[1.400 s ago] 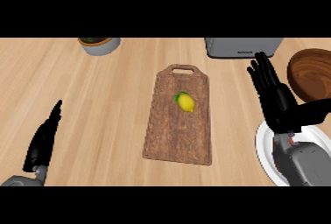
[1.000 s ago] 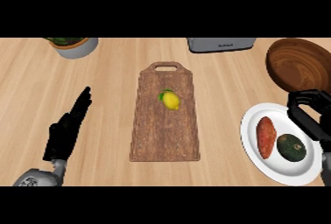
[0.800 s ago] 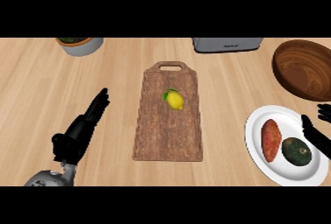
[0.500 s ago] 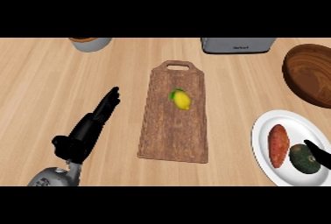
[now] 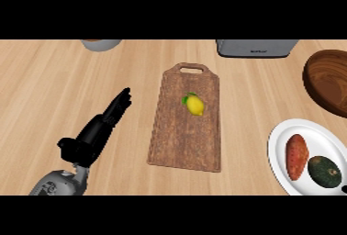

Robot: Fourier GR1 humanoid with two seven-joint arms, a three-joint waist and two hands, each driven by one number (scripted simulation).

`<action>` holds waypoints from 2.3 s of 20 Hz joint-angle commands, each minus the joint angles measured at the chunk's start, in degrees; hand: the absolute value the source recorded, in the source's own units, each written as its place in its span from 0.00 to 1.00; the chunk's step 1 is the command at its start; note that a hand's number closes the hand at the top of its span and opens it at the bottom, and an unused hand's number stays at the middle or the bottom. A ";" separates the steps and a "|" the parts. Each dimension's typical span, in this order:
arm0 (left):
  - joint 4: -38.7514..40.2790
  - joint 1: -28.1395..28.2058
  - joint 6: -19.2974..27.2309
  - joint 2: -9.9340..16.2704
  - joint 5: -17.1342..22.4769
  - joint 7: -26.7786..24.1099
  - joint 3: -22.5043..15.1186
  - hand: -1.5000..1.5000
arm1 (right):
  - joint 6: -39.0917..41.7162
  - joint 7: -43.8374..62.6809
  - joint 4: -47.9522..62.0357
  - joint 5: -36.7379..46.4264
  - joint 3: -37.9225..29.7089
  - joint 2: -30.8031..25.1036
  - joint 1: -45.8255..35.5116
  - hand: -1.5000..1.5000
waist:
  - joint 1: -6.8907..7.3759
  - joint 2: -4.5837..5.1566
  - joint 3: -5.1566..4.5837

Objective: Pick the squash from the plate and place it in the bowl

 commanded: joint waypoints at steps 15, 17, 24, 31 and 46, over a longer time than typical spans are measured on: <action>0.35 2.42 -4.61 -1.13 -1.63 -0.06 3.71 0.50 | 27.48 38.31 -11.65 -12.44 2.83 -2.06 -11.79 0.00 | -0.31 -0.34 0.36; 1.85 -0.66 -3.61 -3.46 -2.09 1.16 4.12 0.50 | 25.31 41.55 -14.70 -9.07 5.32 -0.12 -12.04 0.00 | -0.47 -0.35 0.35; 1.79 0.12 -5.73 -5.50 -4.21 0.70 4.70 0.50 | 24.53 36.36 -12.64 1.29 5.23 4.72 -11.35 0.00 | -0.50 -0.32 0.36; -1.98 4.08 -6.55 -6.54 -5.67 1.85 5.05 0.50 | 23.47 35.68 -13.73 10.23 4.17 8.27 -10.03 0.00 | -0.39 -0.36 0.36; -0.40 3.13 -10.04 -9.09 -9.49 1.65 9.65 0.50 | 28.32 30.41 -6.97 20.44 -1.73 16.12 -6.60 0.00 | -0.46 -0.35 0.36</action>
